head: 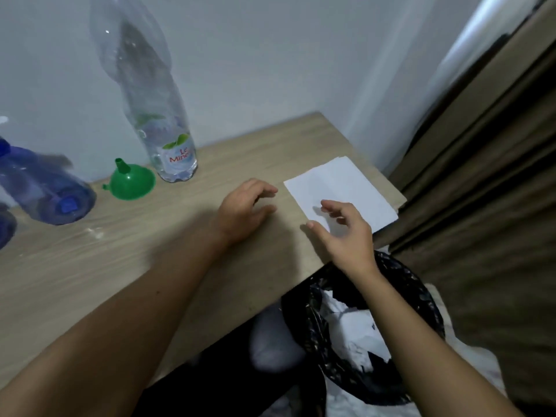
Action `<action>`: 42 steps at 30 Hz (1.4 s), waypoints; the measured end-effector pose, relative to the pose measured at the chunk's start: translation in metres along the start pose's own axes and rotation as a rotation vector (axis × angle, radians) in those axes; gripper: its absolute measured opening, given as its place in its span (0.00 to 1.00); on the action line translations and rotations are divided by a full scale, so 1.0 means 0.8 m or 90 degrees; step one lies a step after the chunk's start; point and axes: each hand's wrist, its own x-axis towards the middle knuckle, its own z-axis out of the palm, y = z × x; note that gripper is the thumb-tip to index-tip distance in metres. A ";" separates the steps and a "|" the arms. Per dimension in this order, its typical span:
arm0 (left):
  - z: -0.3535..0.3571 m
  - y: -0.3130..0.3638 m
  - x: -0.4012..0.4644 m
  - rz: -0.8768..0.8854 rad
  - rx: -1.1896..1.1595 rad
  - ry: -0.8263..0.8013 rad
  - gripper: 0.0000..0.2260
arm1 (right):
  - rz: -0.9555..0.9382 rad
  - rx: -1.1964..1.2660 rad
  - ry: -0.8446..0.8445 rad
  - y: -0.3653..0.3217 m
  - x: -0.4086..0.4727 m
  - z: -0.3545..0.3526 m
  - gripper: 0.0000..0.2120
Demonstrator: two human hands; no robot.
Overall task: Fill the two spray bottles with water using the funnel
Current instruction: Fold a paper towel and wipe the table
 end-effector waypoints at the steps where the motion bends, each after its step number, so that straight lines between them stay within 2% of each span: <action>1: 0.009 0.004 0.012 0.014 -0.002 -0.032 0.14 | -0.003 -0.036 0.017 0.012 -0.007 -0.009 0.20; 6: 0.034 0.016 0.054 0.048 0.038 -0.174 0.24 | -0.018 -0.164 0.040 0.055 -0.035 -0.031 0.16; 10: 0.036 0.022 0.065 0.038 0.049 -0.229 0.21 | -0.029 -0.187 0.040 0.066 -0.042 -0.029 0.14; 17: 0.044 0.021 0.067 0.082 0.080 -0.161 0.09 | -0.052 -0.180 0.082 0.067 -0.038 -0.024 0.02; 28: 0.001 0.063 0.072 0.080 0.071 -0.100 0.09 | -0.097 -0.092 0.197 0.020 -0.013 -0.052 0.03; 34: -0.047 0.074 0.047 0.043 0.006 -0.006 0.08 | -0.103 -0.027 0.174 -0.019 -0.010 -0.049 0.03; 42: -0.117 0.068 -0.053 -0.118 -0.077 0.112 0.03 | -0.081 0.086 0.066 -0.081 -0.029 -0.001 0.05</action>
